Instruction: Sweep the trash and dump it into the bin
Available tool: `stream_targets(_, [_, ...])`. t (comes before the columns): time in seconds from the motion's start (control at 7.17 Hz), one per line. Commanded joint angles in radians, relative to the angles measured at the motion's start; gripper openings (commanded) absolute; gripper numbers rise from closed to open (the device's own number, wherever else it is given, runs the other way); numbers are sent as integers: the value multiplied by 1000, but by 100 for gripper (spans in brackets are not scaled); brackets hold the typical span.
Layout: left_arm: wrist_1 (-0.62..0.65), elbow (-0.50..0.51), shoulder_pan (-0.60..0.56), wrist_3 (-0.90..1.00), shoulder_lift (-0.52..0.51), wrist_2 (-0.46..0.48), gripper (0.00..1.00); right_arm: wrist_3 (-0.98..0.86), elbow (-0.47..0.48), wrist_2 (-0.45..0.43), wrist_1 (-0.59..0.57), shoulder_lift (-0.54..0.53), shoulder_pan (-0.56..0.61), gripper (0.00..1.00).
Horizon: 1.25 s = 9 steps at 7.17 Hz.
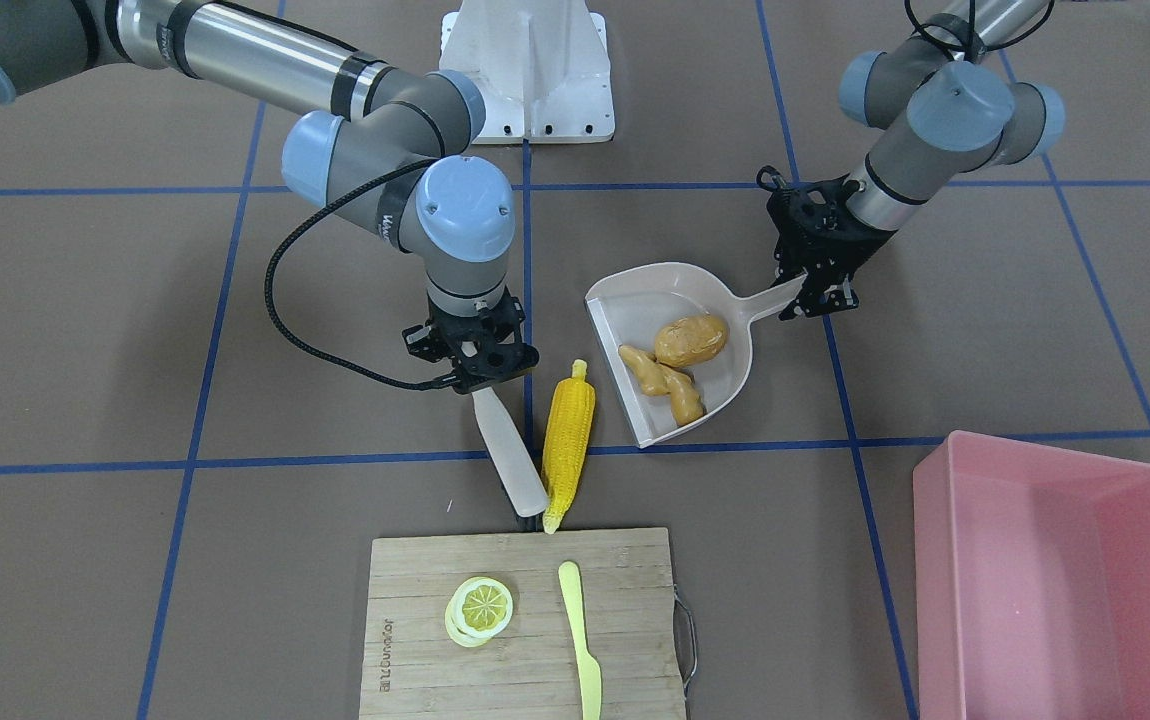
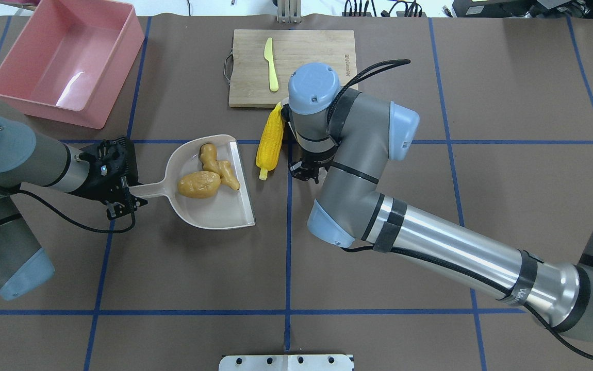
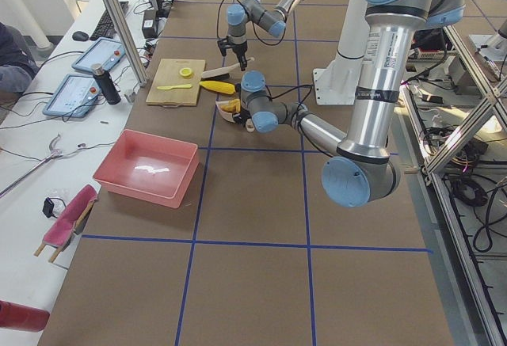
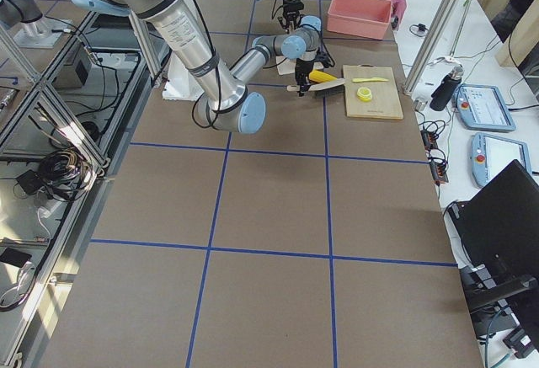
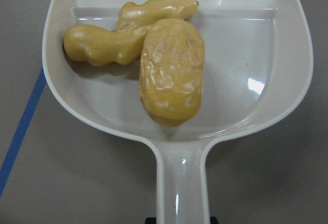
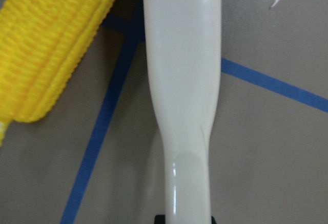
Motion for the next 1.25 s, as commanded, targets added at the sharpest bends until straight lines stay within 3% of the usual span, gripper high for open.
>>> stream_targets(0.0, [0,1,-1,-2,-3,0,0,5,-37,4,2,36,-58,0])
stream_targets(0.7, [0,-3,1,-25,-3,-3,0,101,-20,27,8,68,-156,0])
stream_targets(1.12, [0,1,1,-25,0,-1,0,186,-21,32,80,82,-187,0])
